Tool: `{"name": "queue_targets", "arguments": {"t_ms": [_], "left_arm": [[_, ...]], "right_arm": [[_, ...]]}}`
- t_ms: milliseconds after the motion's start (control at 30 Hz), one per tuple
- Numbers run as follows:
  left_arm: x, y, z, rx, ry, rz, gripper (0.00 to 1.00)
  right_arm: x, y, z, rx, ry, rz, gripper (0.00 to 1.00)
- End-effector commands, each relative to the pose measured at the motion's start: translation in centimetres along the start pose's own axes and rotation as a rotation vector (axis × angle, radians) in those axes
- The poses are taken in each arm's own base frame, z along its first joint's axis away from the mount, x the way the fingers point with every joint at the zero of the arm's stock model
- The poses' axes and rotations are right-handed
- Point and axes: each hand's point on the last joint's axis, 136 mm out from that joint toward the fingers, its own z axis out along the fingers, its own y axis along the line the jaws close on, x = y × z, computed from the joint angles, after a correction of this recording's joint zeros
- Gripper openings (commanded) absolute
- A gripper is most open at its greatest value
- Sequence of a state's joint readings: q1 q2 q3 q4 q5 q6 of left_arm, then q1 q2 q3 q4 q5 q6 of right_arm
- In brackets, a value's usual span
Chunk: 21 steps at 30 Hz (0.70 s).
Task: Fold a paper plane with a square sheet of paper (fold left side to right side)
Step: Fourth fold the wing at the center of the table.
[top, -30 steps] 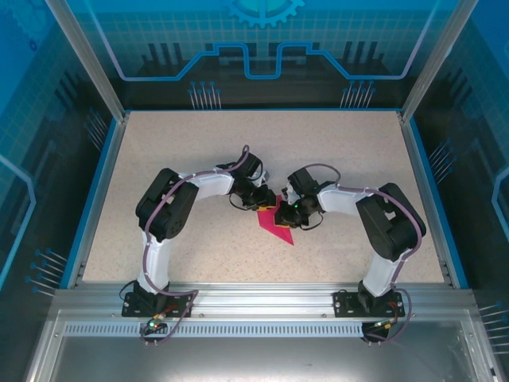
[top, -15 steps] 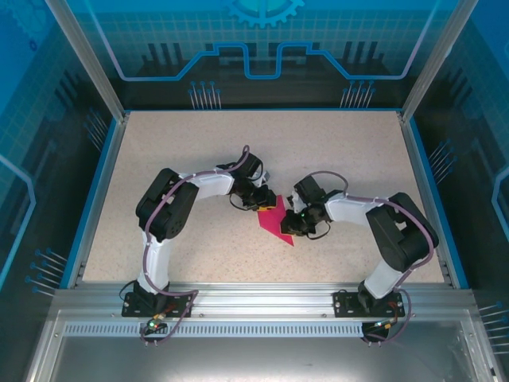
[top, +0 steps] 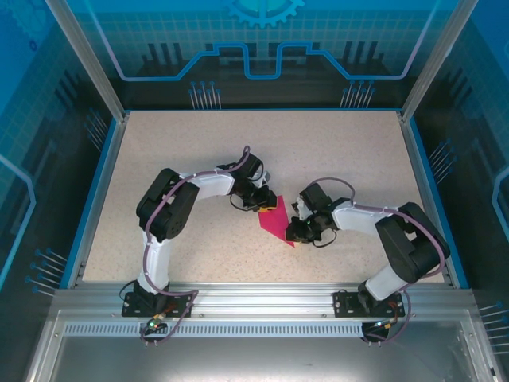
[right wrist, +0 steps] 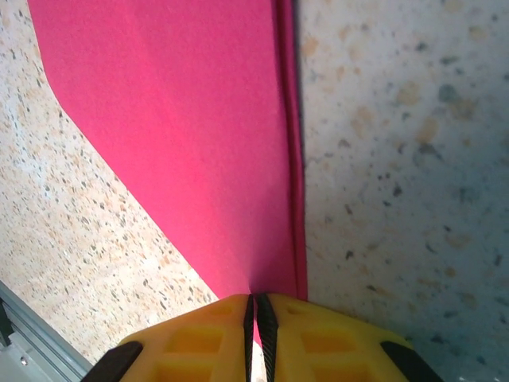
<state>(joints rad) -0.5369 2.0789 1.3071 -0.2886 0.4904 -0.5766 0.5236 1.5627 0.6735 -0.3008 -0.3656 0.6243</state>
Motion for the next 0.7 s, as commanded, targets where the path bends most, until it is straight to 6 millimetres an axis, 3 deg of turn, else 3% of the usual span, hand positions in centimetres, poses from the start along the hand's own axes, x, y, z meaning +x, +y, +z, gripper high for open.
{"name": "queue_targets", "arguments": {"t_ms": [0,233,333,567,667], "left_arm": [[0.2,4.2,1.1,-0.126,0.002,-0.053,0.28],[0.3,4.2,1.1,-0.128,0.004,-0.052,0.28],[0.4,4.2,1.1,-0.127,0.004,-0.052,0.28],[0.2,3.8,0.9,-0.117,0.001,-0.046,0.28],[0.2,3.5,0.9,-0.113,0.0,-0.04,0.28]], "right_arm": [[8.3,-5.7,-0.1,0.21,0.257,0.146,0.15],[9.6,-6.6,-0.6,0.214,0.258,0.171,0.15],[9.5,-6.1,-0.8,0.187,0.255,0.162,0.15],[3.8,-0.1,-5.0,0.043,0.066,0.027,0.17],[1.6,2.0,-5.3,-0.02,0.007,0.012,0.17]]}}
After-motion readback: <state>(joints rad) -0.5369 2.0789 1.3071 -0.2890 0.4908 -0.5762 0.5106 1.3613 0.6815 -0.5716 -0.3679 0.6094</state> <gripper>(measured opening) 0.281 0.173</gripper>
